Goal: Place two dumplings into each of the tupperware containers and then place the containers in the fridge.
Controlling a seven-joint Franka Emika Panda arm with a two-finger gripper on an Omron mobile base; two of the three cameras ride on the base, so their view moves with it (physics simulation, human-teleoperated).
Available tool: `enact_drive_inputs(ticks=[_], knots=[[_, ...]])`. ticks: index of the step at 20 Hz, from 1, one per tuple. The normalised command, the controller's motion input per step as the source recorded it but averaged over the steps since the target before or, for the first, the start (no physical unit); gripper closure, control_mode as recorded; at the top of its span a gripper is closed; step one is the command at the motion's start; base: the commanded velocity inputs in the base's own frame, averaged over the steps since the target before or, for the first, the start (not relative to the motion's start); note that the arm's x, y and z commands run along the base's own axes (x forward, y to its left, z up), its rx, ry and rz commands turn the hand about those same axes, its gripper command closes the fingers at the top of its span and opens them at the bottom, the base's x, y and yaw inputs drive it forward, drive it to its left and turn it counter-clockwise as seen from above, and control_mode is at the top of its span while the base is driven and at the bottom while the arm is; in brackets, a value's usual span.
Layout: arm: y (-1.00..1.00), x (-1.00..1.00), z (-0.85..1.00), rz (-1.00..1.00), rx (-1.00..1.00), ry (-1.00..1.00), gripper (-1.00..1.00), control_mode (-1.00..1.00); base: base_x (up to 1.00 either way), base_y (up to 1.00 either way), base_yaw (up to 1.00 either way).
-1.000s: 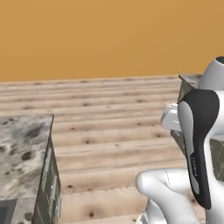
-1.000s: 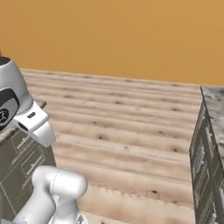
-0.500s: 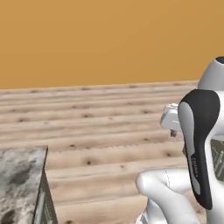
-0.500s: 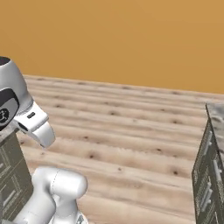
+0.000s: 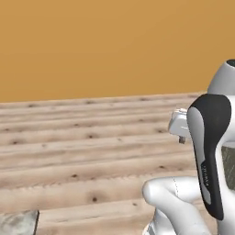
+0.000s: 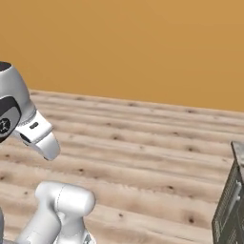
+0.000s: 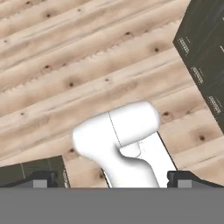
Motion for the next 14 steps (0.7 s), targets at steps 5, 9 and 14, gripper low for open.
enact_drive_inputs(ticks=[5, 9, 14], knots=[[0.0, 0.0, 0.0, 0.0, 0.0, 0.0, -1.0, 1.0, 1.0, 0.04, 0.02], [0.0, 0.0, 0.0, 0.0, 0.0, 0.0, -1.0, 1.0, 1.0, 0.0, 0.34], [0.0, 0.0, 0.0, 0.0, 0.0, 0.0, -1.0, 1.0, 0.98, 0.0, 0.63]])
